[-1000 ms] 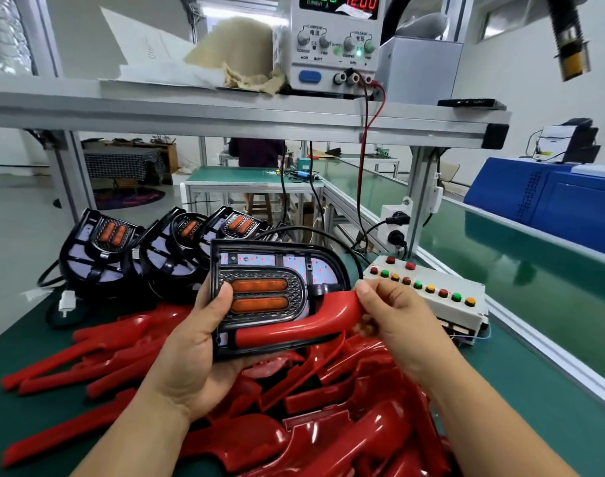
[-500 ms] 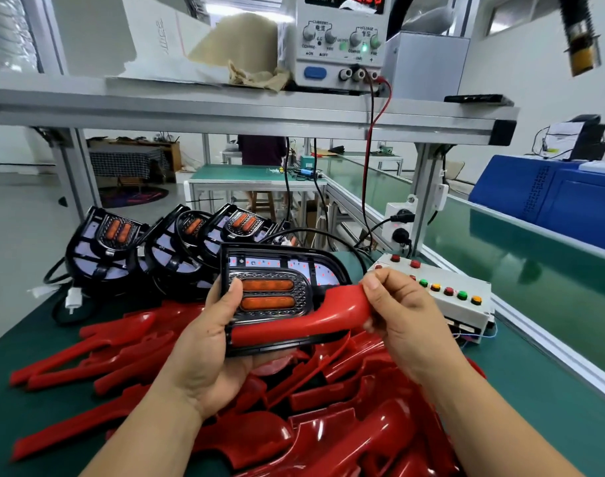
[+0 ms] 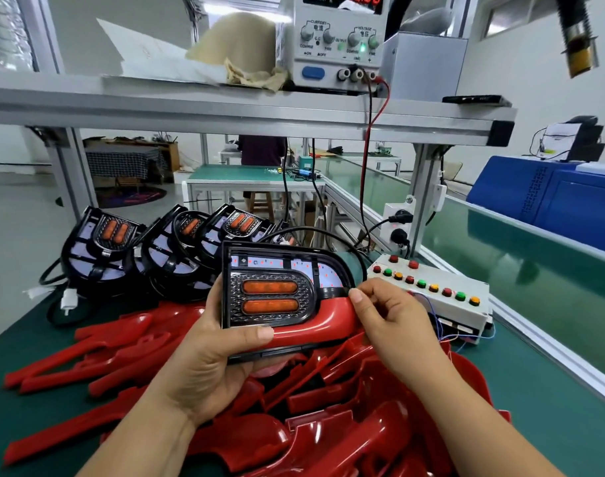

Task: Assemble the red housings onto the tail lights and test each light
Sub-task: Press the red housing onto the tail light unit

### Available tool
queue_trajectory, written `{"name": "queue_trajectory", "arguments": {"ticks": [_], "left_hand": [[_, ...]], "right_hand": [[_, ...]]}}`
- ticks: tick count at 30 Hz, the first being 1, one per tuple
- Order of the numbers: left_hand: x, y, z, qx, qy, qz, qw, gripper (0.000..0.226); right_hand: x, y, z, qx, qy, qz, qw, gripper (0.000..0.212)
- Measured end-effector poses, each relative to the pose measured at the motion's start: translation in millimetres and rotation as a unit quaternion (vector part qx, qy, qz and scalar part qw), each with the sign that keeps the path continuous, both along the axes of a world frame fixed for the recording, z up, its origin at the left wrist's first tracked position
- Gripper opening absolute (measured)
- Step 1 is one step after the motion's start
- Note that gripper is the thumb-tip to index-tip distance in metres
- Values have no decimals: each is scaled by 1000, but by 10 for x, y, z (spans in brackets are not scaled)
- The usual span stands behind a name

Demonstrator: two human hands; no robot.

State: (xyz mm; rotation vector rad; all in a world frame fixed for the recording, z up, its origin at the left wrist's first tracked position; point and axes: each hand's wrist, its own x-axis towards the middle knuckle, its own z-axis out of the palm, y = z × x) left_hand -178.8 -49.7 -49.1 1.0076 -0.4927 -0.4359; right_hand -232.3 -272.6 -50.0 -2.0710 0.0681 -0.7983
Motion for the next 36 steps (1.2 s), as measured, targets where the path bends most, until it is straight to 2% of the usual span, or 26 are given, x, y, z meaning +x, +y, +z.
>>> {"name": "queue_trajectory", "arguments": {"ticks": [3, 8, 9, 10, 12, 14, 17, 20, 25, 30, 34, 36], "left_hand": [[-7, 12, 11, -1, -12, -5, 1000, 76], [-2, 9, 2, -10, 0, -11, 1000, 81], [4, 2, -5, -18, 13, -9, 1000, 81], [12, -2, -16, -29, 26, -7, 999, 81], [30, -9, -30, -45, 44, -3, 998, 82], [40, -5, -31, -55, 52, -3, 997, 79], [48, 26, -10, -45, 48, -16, 998, 87], [42, 60, 14, -4, 23, -23, 999, 77], [48, 109, 16, 10, 16, -19, 1000, 67], [37, 114, 30, 48, -53, -36, 997, 70], [22, 95, 49, 55, -68, 2, 996, 83], [-2, 60, 55, 44, -80, 33, 995, 82]], "right_hand": [[8, -1, -13, 28, 17, -18, 999, 15], [-3, 59, -14, 75, 37, -58, 995, 42], [-6, 77, 4, 114, 49, -45, 991, 49], [-11, 85, 20, 178, 69, -5, 982, 56], [-30, 75, 50, 320, 95, 137, 933, 56], [-57, 54, 58, 375, 95, 245, 889, 50], [-80, 48, 56, 386, 79, 281, 875, 42], [-84, 32, 50, 408, 72, 284, 864, 35], [-94, 2, 52, 402, 85, 281, 867, 56], [-108, 6, 66, 414, 109, 280, 859, 44], [-116, 28, 76, 407, 117, 276, 863, 38], [-118, 37, 71, 402, 117, 273, 866, 34]]}}
